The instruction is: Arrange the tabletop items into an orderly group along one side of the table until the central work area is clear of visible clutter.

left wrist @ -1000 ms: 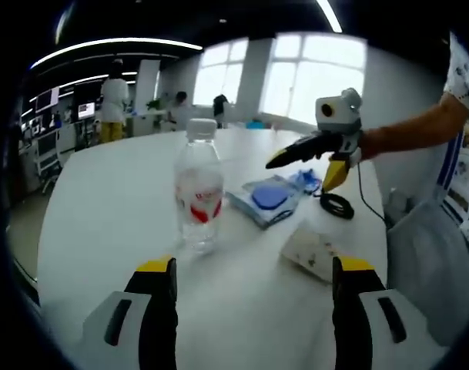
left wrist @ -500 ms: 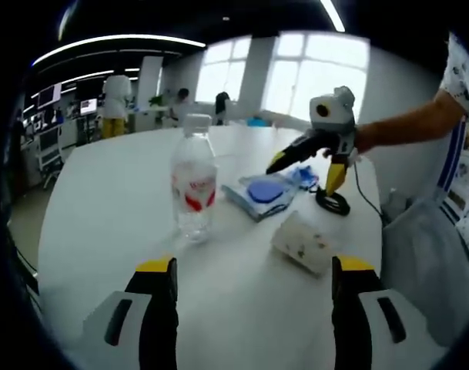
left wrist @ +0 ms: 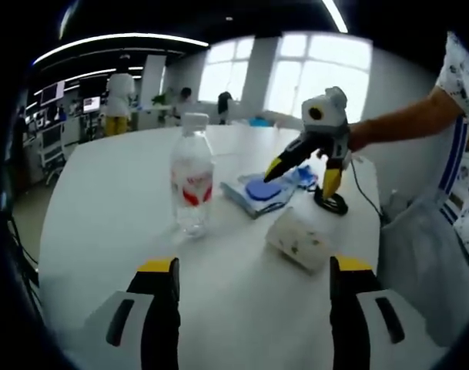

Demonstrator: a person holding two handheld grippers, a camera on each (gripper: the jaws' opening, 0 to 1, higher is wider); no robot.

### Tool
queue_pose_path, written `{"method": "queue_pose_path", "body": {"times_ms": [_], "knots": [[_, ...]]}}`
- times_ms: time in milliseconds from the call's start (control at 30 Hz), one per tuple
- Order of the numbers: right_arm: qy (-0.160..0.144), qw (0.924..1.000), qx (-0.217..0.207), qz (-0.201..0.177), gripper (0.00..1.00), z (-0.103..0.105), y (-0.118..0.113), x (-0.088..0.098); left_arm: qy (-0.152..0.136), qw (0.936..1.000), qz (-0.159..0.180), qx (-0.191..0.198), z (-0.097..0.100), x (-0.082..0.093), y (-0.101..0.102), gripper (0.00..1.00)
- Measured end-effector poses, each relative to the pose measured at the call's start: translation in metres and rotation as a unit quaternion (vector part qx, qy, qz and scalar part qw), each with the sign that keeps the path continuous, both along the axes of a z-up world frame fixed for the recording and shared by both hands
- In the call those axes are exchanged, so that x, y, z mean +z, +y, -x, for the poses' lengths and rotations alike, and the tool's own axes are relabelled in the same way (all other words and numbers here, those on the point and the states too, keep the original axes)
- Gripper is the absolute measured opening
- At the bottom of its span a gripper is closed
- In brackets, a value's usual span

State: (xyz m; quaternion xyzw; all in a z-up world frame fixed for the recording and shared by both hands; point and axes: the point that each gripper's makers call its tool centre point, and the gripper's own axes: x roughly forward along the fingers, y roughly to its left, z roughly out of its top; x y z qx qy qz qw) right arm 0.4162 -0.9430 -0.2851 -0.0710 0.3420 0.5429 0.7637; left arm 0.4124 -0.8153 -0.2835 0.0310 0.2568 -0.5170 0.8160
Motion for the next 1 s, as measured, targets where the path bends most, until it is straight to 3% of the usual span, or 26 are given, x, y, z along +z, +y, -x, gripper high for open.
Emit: {"method": "queue_pose_path", "body": {"times_ms": [500, 1000], "knots": [[0.037, 0.9976, 0.057, 0.011, 0.48, 0.010, 0.013, -0.012, 0.008, 0.9999, 0.004, 0.007, 0.010, -0.001, 0.002, 0.74], [0.080, 0.9911, 0.105, 0.020, 0.41, 0.018, 0.019, -0.019, 0.013, 0.9997, 0.007, 0.018, 0.012, -0.003, 0.007, 0.70]]}}
